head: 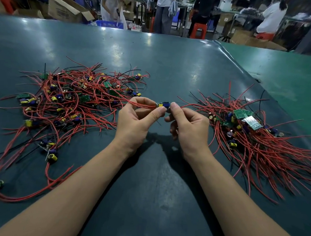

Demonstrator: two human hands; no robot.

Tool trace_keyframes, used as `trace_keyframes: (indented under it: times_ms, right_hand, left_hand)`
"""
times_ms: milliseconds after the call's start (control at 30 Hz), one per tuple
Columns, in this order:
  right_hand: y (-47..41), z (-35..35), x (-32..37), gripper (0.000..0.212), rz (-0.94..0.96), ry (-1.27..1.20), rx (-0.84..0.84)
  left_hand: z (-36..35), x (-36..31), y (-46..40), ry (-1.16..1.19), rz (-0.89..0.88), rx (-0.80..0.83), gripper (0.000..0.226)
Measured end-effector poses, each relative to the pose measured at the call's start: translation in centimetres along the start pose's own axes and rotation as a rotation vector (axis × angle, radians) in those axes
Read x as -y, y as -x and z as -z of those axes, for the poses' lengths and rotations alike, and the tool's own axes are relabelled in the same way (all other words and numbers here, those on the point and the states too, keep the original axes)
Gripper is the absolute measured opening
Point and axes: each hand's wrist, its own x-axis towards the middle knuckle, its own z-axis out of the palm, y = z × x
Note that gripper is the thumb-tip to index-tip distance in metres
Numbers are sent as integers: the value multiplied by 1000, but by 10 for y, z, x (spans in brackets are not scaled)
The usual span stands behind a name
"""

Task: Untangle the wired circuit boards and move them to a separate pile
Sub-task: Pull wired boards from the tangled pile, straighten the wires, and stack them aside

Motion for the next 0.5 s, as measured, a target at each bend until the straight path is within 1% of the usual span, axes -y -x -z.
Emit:
trace_keyframes:
  times_ms: [233,300,400,433,467,500]
  right_hand:
    - [-7,4,5,23,47,-142,-187]
    - [-9,7,6,25,52,-181,-260]
    - [-19,20,7,29,-21,-314,-458]
    - [-22,24,5,29,-64,-338,-494]
    - [-22,25,4,26,-110,-321,-476]
    - [-19,23,2,19,-137,-260,-386]
  left_hand:
    - [0,-1,-4,90,-1,-55,22]
    - [1,-2,-6,135,6,-105,19]
    - [8,-7,-13,340,50,-240,16]
    - [12,-9,-15,423,71,-274,14]
    - [14,-11,-16,484,97,-291,11]
    - [15,-13,-17,509,128,-280,8]
